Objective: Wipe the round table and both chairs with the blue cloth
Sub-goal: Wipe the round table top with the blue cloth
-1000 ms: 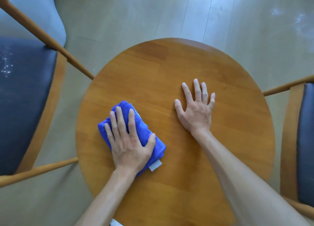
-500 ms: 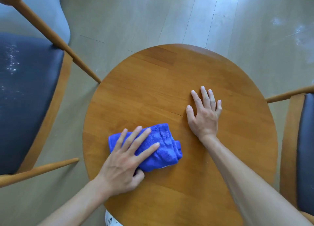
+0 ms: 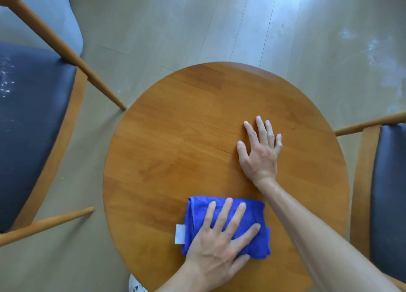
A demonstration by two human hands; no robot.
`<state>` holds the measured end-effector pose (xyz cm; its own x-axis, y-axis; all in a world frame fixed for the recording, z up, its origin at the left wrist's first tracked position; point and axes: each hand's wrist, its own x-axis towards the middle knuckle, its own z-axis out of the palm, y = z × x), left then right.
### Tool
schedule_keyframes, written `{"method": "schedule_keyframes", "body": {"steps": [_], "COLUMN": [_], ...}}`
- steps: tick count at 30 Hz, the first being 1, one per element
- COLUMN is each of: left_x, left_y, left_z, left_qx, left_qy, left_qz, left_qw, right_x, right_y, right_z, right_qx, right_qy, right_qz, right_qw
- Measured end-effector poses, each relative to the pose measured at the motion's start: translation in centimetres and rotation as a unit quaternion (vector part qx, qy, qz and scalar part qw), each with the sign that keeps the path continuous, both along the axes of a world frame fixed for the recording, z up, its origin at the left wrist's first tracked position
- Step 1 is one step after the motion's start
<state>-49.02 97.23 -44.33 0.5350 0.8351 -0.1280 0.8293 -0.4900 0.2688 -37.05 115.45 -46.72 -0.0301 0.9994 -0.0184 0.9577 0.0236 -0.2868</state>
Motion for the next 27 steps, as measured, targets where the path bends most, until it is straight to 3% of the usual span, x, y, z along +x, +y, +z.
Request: {"method": "schedule_keyframes", "body": {"steps": [5, 8, 15, 18, 23, 27], "left_x": [5.7, 3.8, -8.3, -10.6, -5.6, 2.4], "left_y": [1.0, 1.4, 2.7, 3.8, 5.6, 8.7], "left_z": [0.7, 0.0, -1.1, -0.7, -0.5, -0.3], "left_qx": [-0.067, -0.027, 0.056, 0.026, 0.020, 0.042], "left_qy": [0.012, -0.008, 0.013, 0.037, 0.034, 0.026], "left_qz": [-0.057, -0.031, 0.158, 0.256, 0.385, 0.315], "left_qw": [0.996, 0.999, 0.986, 0.966, 0.922, 0.948], "right_x": [0.5, 0.4, 5.9, 11.6, 15.4, 15.3], "right_y": [0.2, 0.2, -0.1, -2.7, -7.0, -6.7], "right_z": [-0.1, 0.1, 1.3, 1.4, 0.1, -0.3], "right_qx": [-0.009, -0.023, -0.019, -0.007, -0.058, -0.038], "right_qy": [0.038, 0.056, 0.052, -0.018, -0.090, -0.079], "right_qz": [-0.003, -0.001, 0.120, 0.038, -0.019, -0.027], "right_qw": [0.999, 0.998, 0.991, 0.999, 0.994, 0.996]}}
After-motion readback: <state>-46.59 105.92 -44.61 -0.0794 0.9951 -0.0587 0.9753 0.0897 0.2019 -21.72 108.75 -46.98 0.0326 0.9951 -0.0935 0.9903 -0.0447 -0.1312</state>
